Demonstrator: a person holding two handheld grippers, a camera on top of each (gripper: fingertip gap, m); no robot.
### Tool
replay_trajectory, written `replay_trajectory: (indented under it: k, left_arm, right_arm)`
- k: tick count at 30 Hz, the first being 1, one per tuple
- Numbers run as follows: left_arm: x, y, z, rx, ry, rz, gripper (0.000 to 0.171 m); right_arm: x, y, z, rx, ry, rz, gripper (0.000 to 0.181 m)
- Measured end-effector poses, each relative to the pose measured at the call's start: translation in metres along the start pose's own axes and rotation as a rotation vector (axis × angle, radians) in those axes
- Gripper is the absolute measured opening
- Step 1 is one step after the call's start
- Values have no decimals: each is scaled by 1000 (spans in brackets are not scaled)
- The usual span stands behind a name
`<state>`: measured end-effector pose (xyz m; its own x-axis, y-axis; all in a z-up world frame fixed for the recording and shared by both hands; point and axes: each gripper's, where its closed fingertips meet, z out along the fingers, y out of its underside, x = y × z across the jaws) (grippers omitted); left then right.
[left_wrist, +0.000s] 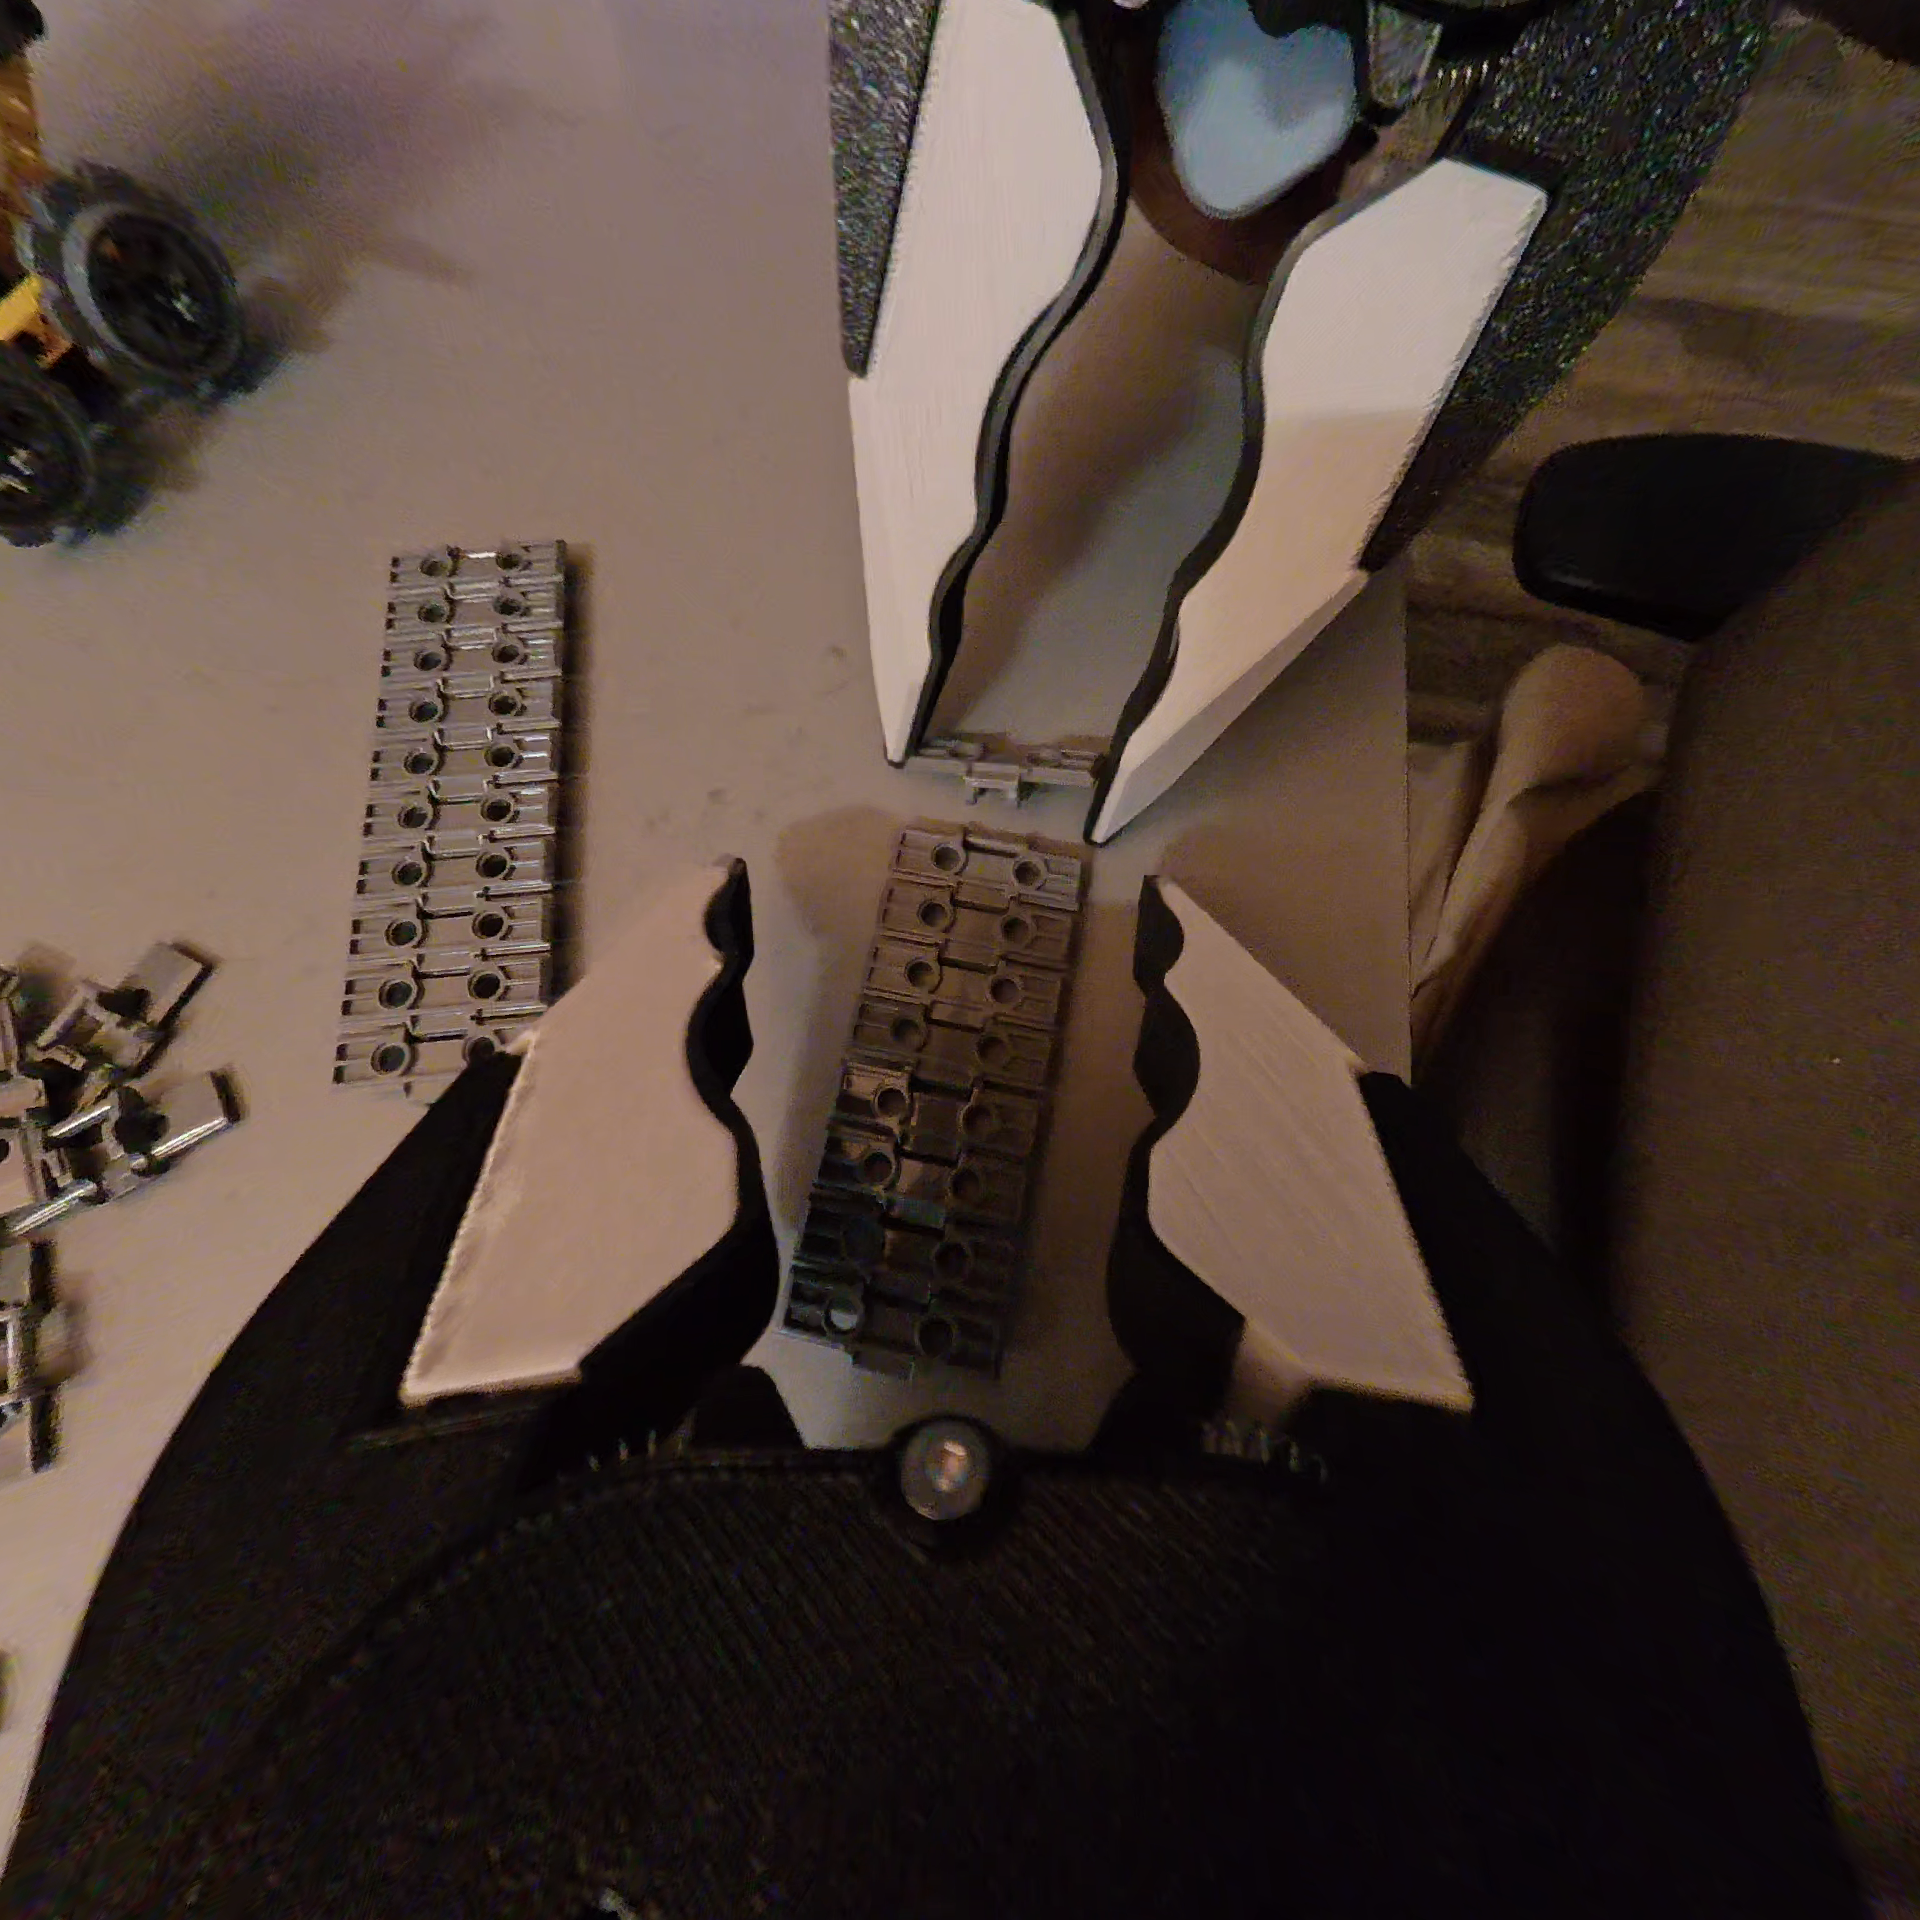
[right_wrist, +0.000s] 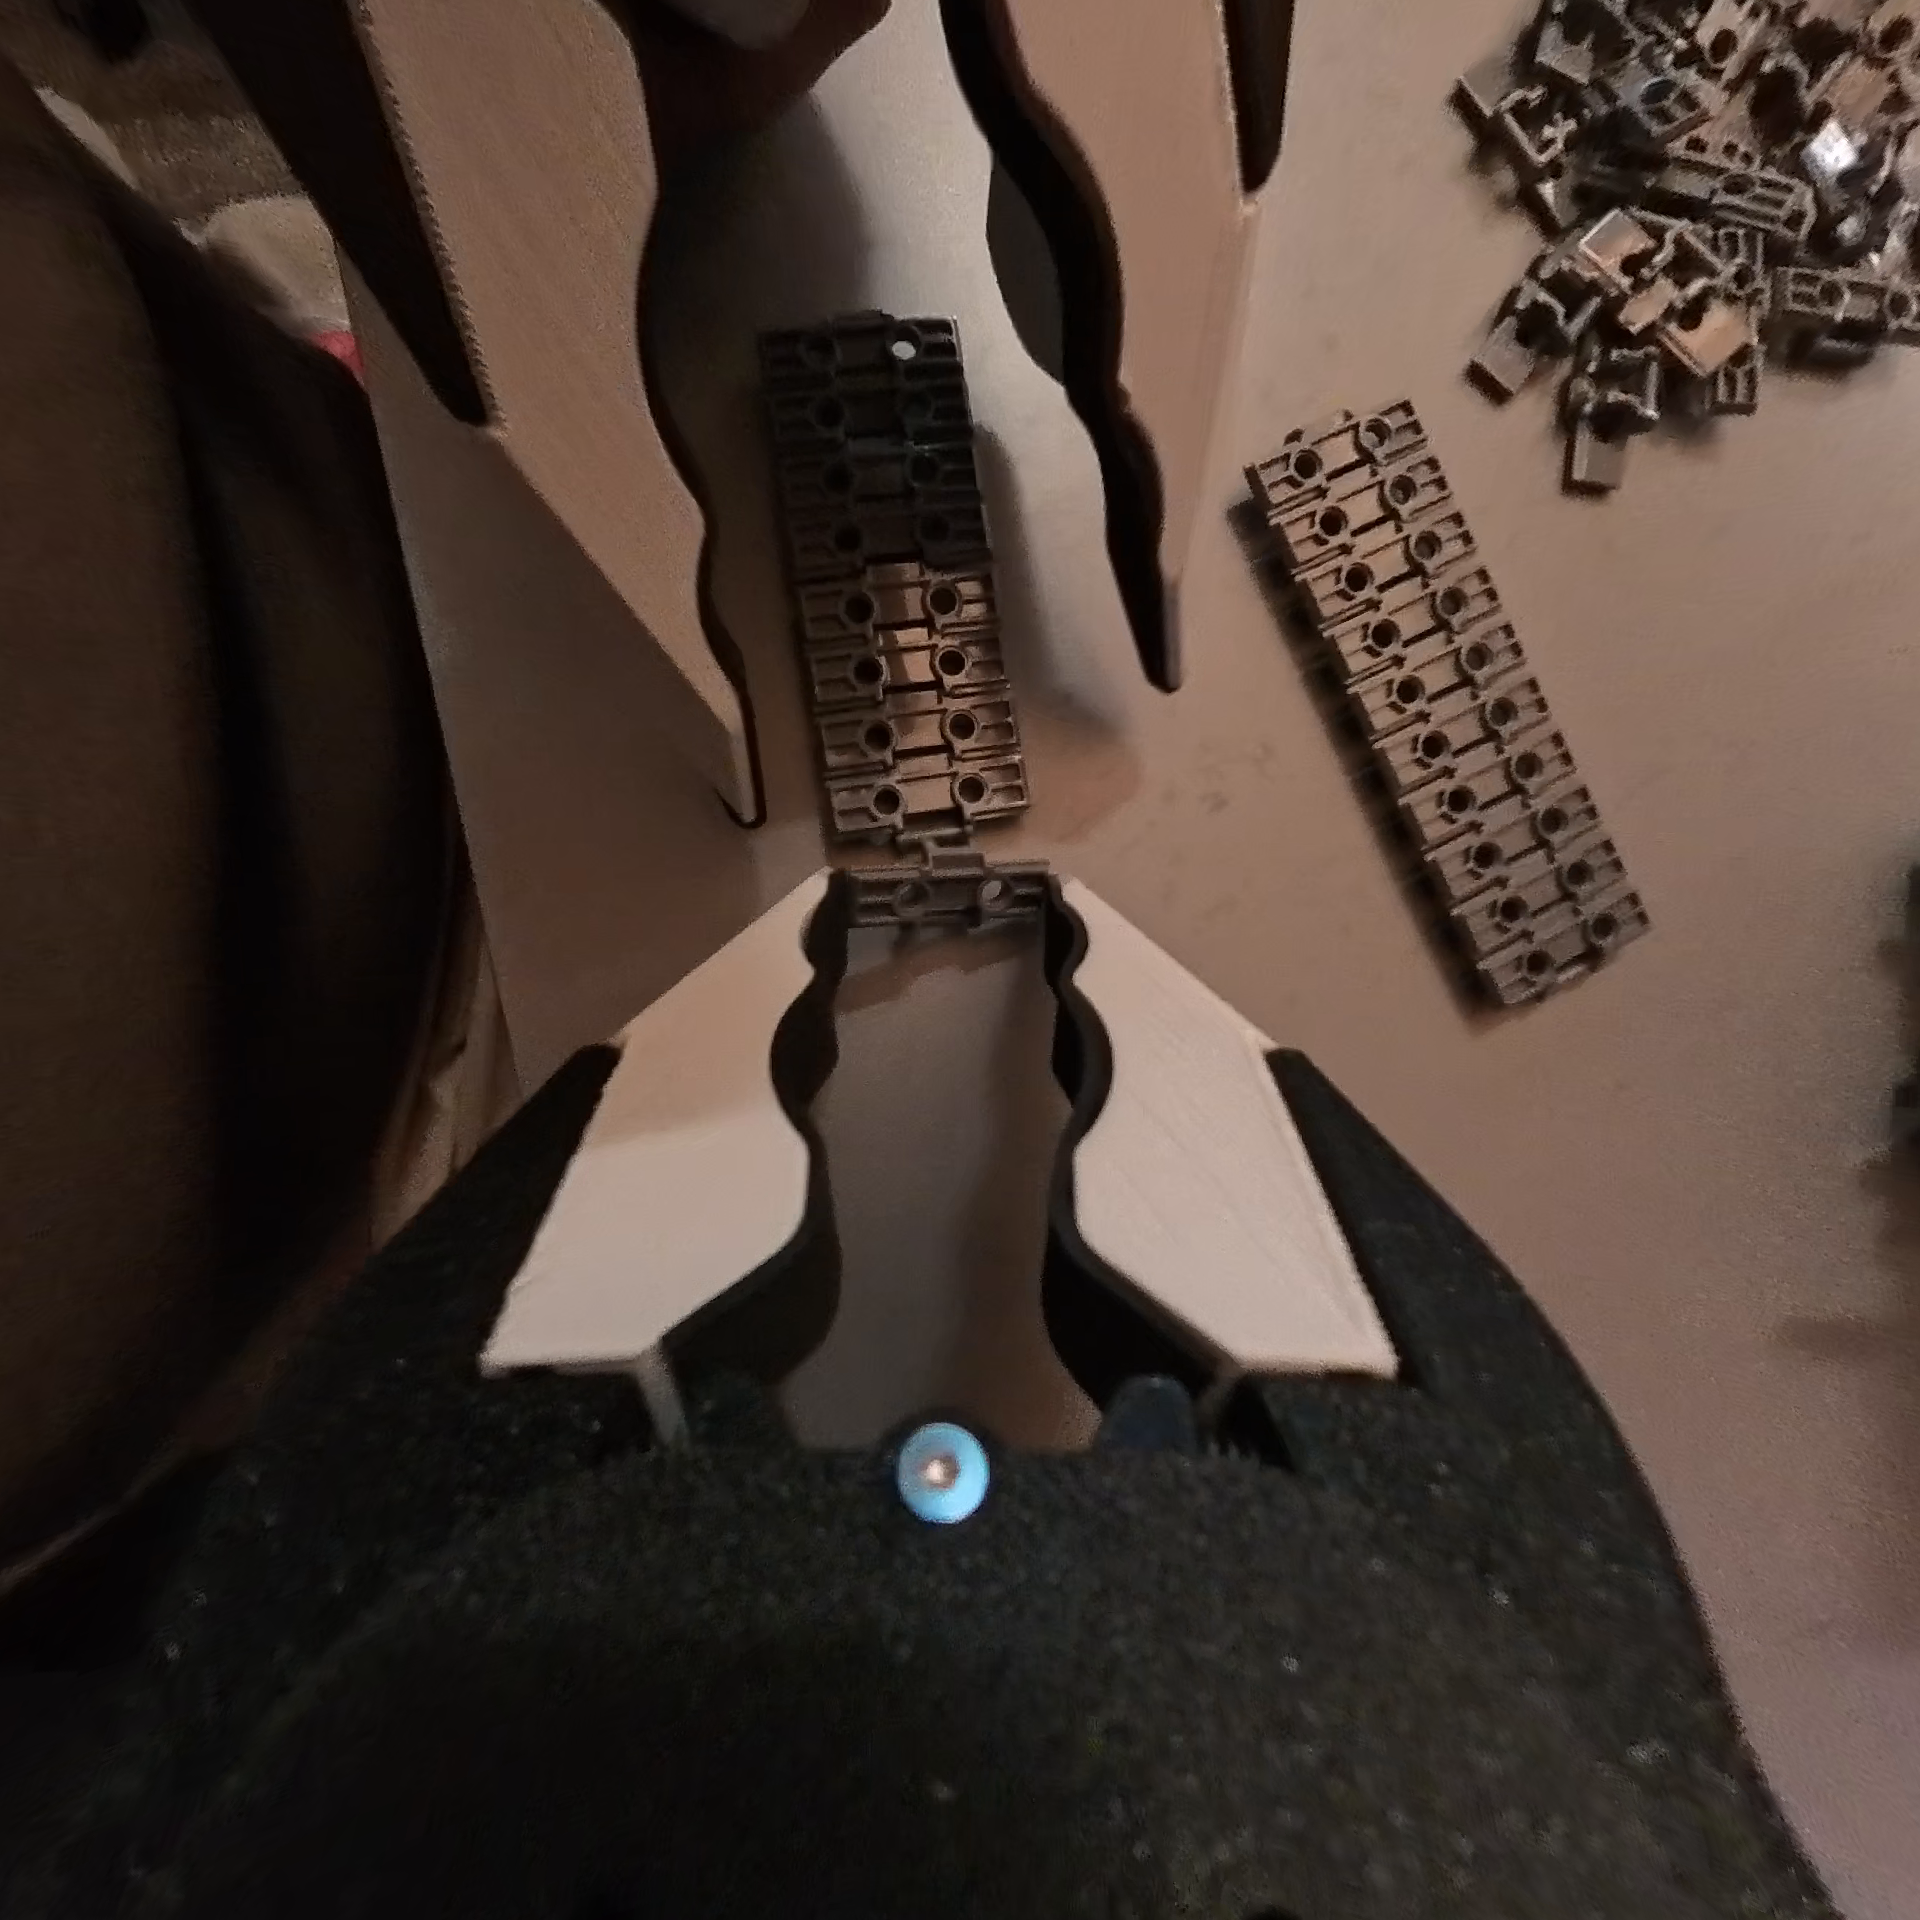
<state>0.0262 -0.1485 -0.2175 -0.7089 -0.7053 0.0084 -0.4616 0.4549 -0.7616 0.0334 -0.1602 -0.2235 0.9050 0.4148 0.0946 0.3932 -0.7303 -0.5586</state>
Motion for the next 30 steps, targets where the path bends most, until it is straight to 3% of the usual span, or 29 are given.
replay_trajectory:
  k: [10, 15, 21, 25, 30]
  left_arm:
    - [3, 6, 5, -50, 31, -3, 55]
    - [3, 7, 6, -56, 41, -11, 53]
    - [5, 7, 6, -55, 49, -6, 47]
    - [5, 7, 6, -55, 48, 1, 45]
    - [6, 7, 6, -56, 56, 0, 43]
  right_arm:
    - [3, -5, 2, -64, -4, -148, 47]
    - [3, 1, -6, -82, -22, -107, 55]
    - [-2, -16, -13, 38, -110, 56, 39]
    - [6, -14, -10, 26, -92, 91, 8]
    - [8, -9, -2, -3, -95, 90, 4]
